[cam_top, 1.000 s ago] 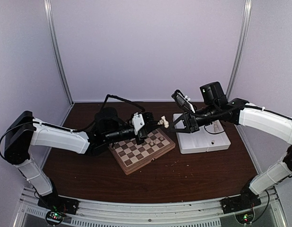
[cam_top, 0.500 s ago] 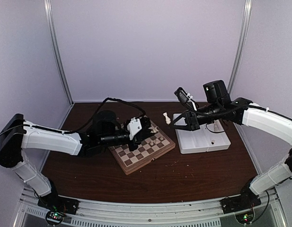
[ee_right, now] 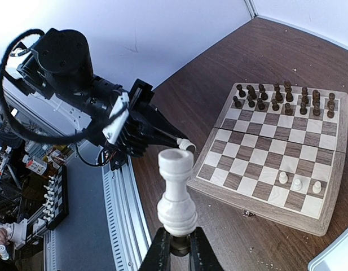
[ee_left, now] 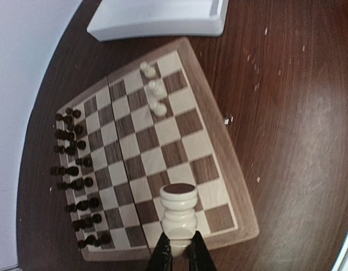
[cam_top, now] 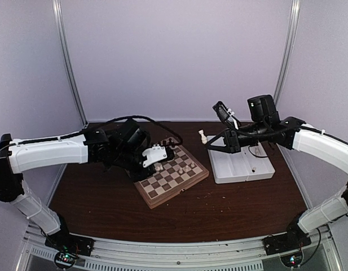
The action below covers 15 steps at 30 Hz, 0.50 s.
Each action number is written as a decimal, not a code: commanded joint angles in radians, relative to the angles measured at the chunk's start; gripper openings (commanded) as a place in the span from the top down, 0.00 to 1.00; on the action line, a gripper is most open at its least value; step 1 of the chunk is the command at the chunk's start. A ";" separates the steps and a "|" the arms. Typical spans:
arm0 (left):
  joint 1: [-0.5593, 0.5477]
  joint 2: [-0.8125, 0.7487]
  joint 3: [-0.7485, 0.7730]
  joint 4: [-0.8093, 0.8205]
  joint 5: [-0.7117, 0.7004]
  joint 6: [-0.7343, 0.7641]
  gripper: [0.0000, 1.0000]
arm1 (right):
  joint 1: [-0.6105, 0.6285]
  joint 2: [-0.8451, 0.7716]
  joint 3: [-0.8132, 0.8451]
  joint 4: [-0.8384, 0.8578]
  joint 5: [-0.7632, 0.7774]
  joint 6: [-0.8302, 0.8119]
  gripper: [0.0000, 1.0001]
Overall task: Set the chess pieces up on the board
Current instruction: Place the chess piece on the chessboard.
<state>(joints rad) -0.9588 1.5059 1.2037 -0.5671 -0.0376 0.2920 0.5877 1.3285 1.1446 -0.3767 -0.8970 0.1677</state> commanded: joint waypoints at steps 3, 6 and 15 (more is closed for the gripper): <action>-0.042 0.045 -0.004 -0.166 -0.265 0.258 1.00 | -0.015 -0.054 -0.023 0.048 0.035 0.025 0.91; -0.075 0.103 -0.006 -0.169 -0.414 0.424 1.00 | -0.022 -0.076 -0.043 0.054 0.046 0.032 0.92; -0.110 0.246 0.036 -0.214 -0.657 0.740 1.00 | -0.043 -0.144 -0.077 0.035 0.066 0.028 0.93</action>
<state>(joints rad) -1.0607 1.7187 1.2037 -0.7521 -0.5541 0.8452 0.5575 1.2163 1.0817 -0.3546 -0.8539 0.1909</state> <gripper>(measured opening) 0.076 0.099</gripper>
